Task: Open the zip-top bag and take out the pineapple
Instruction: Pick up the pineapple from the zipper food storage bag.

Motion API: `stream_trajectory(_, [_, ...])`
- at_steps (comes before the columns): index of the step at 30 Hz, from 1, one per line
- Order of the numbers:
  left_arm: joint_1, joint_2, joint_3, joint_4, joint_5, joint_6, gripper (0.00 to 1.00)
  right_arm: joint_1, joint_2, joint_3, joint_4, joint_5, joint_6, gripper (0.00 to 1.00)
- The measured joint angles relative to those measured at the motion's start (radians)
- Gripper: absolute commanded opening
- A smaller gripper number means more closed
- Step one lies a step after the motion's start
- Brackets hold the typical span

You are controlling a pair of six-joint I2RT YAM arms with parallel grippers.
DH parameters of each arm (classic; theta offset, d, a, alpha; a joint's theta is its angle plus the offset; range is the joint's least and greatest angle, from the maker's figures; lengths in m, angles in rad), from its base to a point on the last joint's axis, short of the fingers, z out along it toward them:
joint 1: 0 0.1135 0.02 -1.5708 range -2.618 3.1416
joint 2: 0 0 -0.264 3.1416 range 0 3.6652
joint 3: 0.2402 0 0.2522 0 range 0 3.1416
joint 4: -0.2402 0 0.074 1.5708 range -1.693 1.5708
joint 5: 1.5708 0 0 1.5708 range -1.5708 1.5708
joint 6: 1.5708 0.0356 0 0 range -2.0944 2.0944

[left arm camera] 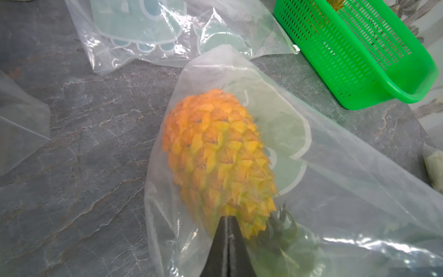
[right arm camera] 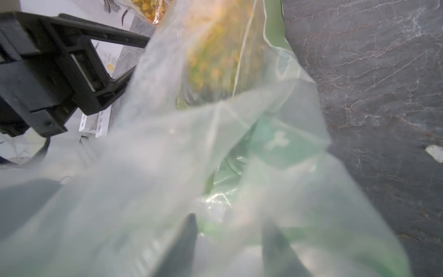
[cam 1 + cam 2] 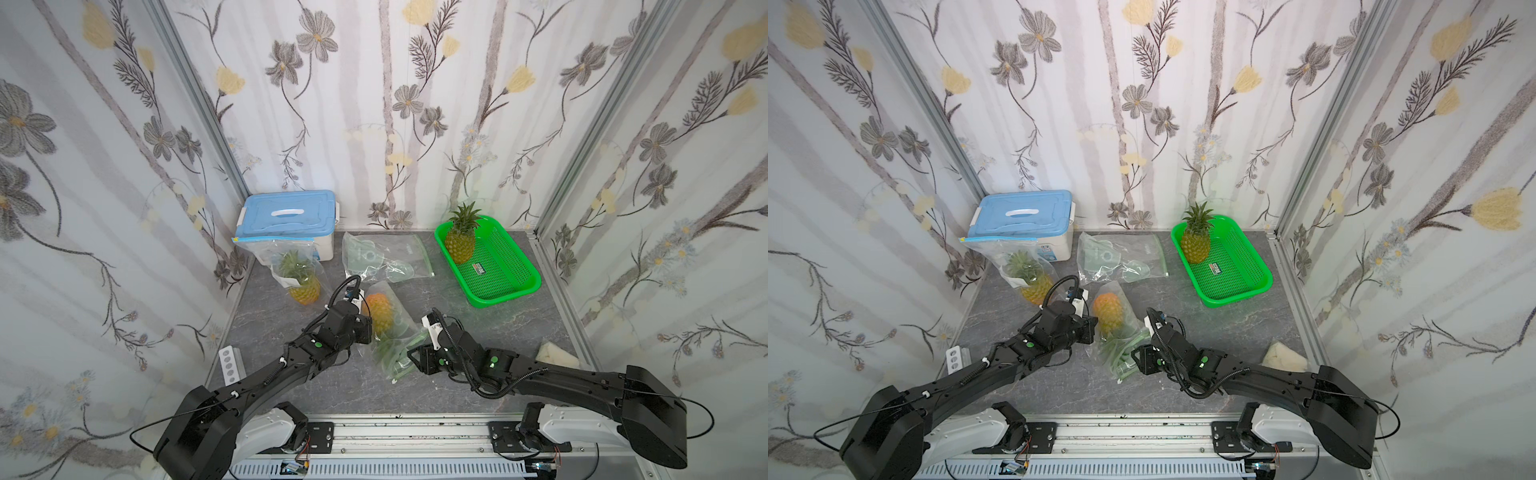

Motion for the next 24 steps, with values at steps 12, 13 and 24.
stream_trajectory(12, [0.008,0.076,0.0,0.066,0.0,0.001,0.0,0.175,-0.003,0.019,-0.072,0.134,0.183,0.45])
stream_trajectory(13, [0.008,0.081,-0.002,0.079,0.0,0.0,0.0,0.175,0.018,0.019,-0.066,0.139,0.194,0.45])
stream_trajectory(24, [0.011,0.143,-0.026,0.216,0.026,-0.035,0.0,-0.009,0.154,-0.081,0.22,0.206,0.237,0.45])
